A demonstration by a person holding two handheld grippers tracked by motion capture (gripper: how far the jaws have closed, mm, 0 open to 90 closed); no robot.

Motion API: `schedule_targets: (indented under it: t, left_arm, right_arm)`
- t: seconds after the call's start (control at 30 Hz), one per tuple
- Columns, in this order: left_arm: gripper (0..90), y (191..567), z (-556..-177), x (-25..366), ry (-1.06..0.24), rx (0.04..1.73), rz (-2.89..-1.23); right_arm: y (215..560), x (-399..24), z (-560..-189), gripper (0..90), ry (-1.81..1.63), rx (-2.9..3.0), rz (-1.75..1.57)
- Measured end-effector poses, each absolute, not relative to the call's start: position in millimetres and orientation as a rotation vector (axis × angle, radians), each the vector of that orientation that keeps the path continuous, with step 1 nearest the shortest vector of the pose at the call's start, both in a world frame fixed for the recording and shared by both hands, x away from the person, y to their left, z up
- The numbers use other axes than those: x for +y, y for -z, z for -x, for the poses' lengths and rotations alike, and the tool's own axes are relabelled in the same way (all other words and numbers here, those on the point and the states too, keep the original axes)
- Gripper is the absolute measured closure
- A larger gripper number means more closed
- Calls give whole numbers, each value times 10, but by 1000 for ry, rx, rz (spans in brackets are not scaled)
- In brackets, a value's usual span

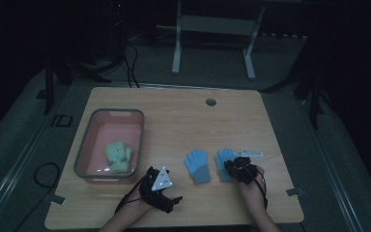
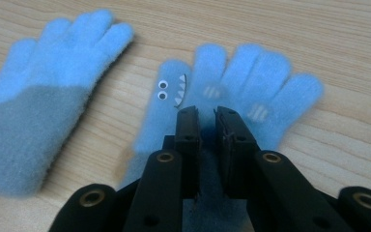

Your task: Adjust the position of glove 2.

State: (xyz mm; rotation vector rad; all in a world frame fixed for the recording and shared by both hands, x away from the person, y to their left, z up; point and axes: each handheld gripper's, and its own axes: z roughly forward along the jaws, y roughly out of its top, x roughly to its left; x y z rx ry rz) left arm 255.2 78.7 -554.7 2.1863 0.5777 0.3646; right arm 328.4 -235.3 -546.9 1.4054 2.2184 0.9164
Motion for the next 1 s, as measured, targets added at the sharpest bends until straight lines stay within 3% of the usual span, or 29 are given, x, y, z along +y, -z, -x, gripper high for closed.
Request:
schedule_targets:
  t: [0.3,0.5,1.0]
  left_arm:
    - [23,5557,-2559,793,-362,576,-2192]
    - [23,5560,-2564,800,-360,574,-2189]
    - [23,5569,-2560,794,-361,557,-2196]
  right_arm:
    - [5324,-2458,-3297,719,-970,2226,-1348]
    - [5234,-2592,-3334,683,-1038,2355,-1121]
    - [5490,-2621,-3440,662,-1036,2452,-1100]
